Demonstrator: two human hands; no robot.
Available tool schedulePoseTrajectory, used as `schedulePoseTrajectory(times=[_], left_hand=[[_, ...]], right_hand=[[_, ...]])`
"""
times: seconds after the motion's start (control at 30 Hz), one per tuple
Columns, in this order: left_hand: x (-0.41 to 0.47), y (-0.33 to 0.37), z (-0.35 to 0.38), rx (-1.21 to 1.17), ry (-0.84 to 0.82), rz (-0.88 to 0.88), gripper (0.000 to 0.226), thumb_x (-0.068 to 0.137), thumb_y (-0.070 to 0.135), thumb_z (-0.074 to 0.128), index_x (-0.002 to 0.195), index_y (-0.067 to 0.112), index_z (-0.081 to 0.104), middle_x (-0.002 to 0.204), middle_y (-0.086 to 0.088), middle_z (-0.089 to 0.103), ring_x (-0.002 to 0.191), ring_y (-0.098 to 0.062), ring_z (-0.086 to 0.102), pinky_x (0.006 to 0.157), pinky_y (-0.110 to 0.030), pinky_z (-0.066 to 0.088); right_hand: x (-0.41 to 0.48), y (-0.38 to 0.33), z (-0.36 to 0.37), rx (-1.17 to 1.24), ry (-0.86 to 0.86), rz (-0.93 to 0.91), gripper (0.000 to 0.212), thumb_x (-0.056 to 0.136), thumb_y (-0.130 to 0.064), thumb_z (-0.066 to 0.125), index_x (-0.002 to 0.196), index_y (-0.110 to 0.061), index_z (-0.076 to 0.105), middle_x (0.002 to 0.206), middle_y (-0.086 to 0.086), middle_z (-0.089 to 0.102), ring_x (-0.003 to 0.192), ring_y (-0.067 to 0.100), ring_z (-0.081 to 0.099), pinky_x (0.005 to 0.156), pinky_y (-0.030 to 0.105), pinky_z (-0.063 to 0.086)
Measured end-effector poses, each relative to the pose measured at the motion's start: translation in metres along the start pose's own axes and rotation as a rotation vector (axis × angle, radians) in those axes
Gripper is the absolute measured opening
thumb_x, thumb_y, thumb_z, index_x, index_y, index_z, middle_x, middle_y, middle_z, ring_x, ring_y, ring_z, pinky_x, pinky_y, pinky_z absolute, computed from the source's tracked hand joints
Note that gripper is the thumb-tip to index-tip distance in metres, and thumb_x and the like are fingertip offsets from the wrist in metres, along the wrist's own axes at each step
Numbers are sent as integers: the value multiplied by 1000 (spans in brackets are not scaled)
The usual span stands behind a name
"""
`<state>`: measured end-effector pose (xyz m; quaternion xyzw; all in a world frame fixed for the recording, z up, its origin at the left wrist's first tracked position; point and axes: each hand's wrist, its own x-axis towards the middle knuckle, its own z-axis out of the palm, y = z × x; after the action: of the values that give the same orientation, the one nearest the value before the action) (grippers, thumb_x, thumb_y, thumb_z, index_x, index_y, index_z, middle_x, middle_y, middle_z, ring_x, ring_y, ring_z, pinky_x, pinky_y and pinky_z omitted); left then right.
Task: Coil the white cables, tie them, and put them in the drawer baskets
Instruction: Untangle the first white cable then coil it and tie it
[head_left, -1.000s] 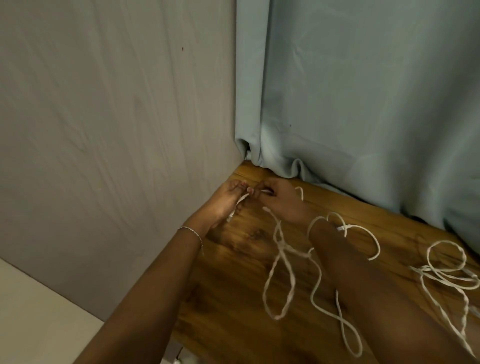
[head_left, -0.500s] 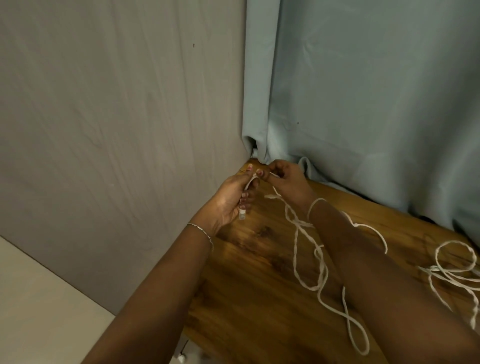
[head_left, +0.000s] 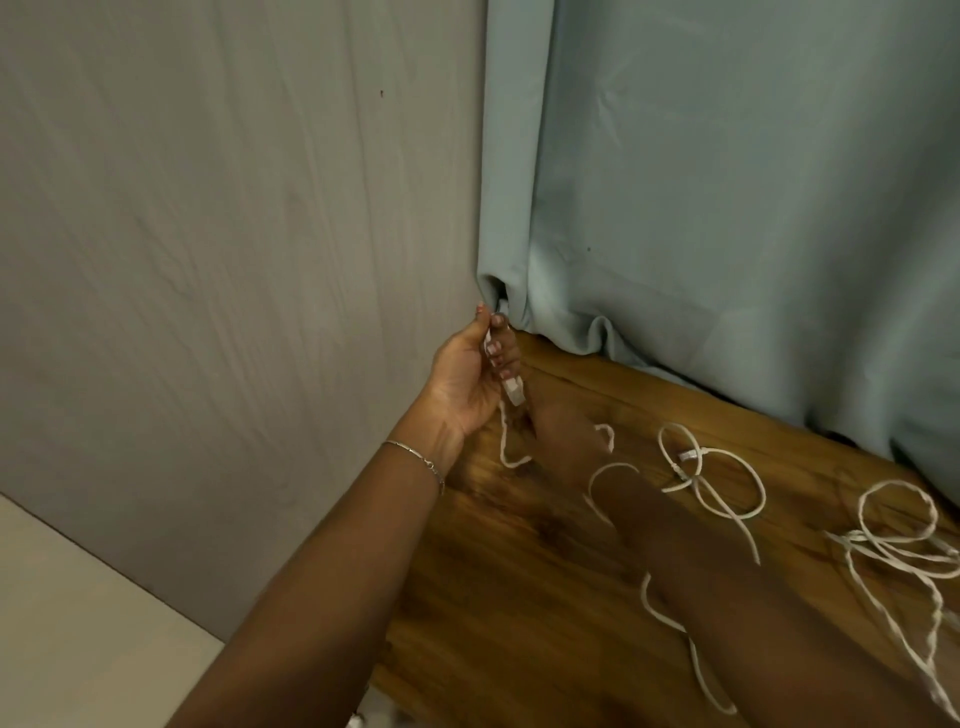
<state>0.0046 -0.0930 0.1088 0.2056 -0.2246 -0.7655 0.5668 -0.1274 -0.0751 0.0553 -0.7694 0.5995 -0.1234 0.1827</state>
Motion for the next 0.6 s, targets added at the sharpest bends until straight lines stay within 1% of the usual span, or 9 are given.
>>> schedulePoseTrajectory(times=[0.07, 0.13, 0.2, 0.23, 0.33, 0.4, 0.47, 0.53, 0.6], left_hand=[[5, -1, 3, -23, 72, 71, 39, 104, 34, 32, 74, 14, 47, 48, 5, 38, 40, -6, 33, 40, -17, 32], [10, -2, 4, 3, 135, 124, 38, 105, 33, 32, 76, 14, 47, 49, 4, 41, 42, -7, 37, 42, -18, 35], [16, -2, 3, 113, 201, 170, 36, 105, 32, 33, 77, 14, 48, 50, 3, 47, 44, -8, 41, 46, -20, 38], [18, -2, 1, 192, 239, 193, 36, 105, 31, 33, 77, 14, 48, 51, 3, 50, 46, -9, 43, 49, -21, 38], [23, -4, -8, 503, 317, 232, 37, 105, 31, 34, 77, 14, 51, 57, 0, 59, 52, -11, 50, 57, -26, 42], [23, -8, -16, 779, 310, 249, 38, 105, 33, 33, 76, 15, 50, 65, -3, 61, 58, -14, 53, 59, -26, 45], [20, -11, -21, 1104, 271, 306, 38, 105, 32, 31, 75, 15, 46, 69, -3, 59, 60, -12, 53, 60, -23, 44], [16, -14, -26, 1377, 228, 316, 37, 105, 31, 32, 73, 17, 43, 69, 1, 54, 60, -8, 49, 61, -24, 38], [14, -17, -29, 1580, 169, 256, 36, 105, 33, 32, 74, 16, 43, 71, 1, 51, 63, -10, 46, 65, -26, 33]], right_hand=[[-5, -6, 1, -157, -34, -33, 28, 96, -26, 49, 121, -12, 52, 111, 10, 64, 103, 29, 62, 81, 35, 44], [-11, -14, 1, -270, 26, -93, 32, 98, -35, 44, 122, -17, 52, 109, 5, 65, 101, 26, 63, 75, 34, 36], [-14, -19, -1, -353, 99, -157, 36, 99, -41, 40, 121, -17, 55, 107, 6, 67, 98, 26, 63, 76, 35, 37], [-15, -19, -1, -394, 135, -205, 36, 100, -39, 38, 121, -16, 56, 107, 7, 67, 97, 27, 63, 79, 36, 39], [-16, -18, -9, -442, 212, -325, 31, 102, -33, 36, 117, -15, 57, 108, 7, 67, 98, 27, 62, 85, 36, 35], [-15, -14, -14, -482, 223, -348, 30, 102, -32, 36, 113, -16, 59, 110, 6, 66, 100, 28, 61, 88, 38, 31], [-13, -10, -17, -530, 249, -362, 28, 101, -32, 39, 111, -18, 62, 110, 4, 67, 99, 27, 61, 91, 40, 31], [-11, -3, -17, -576, 307, -374, 26, 97, -31, 48, 116, -21, 64, 105, 1, 71, 92, 24, 65, 94, 42, 35], [-10, 3, -17, -609, 330, -367, 23, 89, -26, 61, 111, -23, 66, 94, -1, 72, 82, 22, 66, 92, 43, 40]])
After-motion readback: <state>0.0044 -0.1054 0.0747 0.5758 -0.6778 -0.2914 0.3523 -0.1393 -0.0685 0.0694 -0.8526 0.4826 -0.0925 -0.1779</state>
